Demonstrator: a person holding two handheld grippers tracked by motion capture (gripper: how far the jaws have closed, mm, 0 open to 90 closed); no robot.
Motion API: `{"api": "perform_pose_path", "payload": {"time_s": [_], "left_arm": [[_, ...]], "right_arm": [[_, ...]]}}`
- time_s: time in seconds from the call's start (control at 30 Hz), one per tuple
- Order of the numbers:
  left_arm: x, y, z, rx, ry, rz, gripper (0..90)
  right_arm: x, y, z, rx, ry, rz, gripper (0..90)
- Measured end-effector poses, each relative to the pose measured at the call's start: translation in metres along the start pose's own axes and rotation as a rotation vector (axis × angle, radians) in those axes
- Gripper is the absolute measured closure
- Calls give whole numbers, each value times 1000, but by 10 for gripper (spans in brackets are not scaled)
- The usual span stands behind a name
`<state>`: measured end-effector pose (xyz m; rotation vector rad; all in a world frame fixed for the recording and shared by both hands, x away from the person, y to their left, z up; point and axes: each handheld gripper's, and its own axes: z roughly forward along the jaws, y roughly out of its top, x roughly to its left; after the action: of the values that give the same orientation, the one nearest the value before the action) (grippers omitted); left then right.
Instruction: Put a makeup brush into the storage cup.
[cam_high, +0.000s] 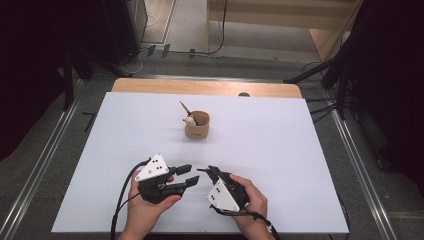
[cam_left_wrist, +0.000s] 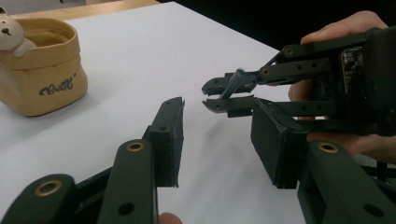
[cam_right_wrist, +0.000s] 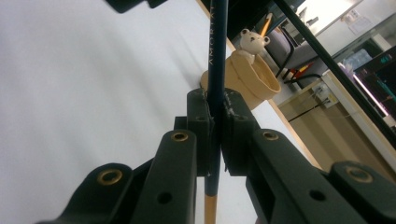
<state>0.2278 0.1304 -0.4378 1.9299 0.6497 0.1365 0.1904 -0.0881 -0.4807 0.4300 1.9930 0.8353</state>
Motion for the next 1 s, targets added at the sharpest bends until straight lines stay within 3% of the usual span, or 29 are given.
{"api": "perform_pose_path", "payload": {"time_s": [0.2, 0.5, 0.77, 1.0], "left_arm": [[-4, 2, 3, 22, -7, 11, 611], [-5, 3, 6, 41, -29, -10, 707], [-4, 2, 9, 67, -42, -15, 780], [-2, 1, 7, 71, -26, -19, 858]], "right_arm": [[7, 3, 2, 6, -3, -87, 850], [14, 6, 2, 5, -21, -183, 850], [17, 8, 1, -18, -30, -224, 850], [17, 8, 1, -28, -28, -238, 850]]}}
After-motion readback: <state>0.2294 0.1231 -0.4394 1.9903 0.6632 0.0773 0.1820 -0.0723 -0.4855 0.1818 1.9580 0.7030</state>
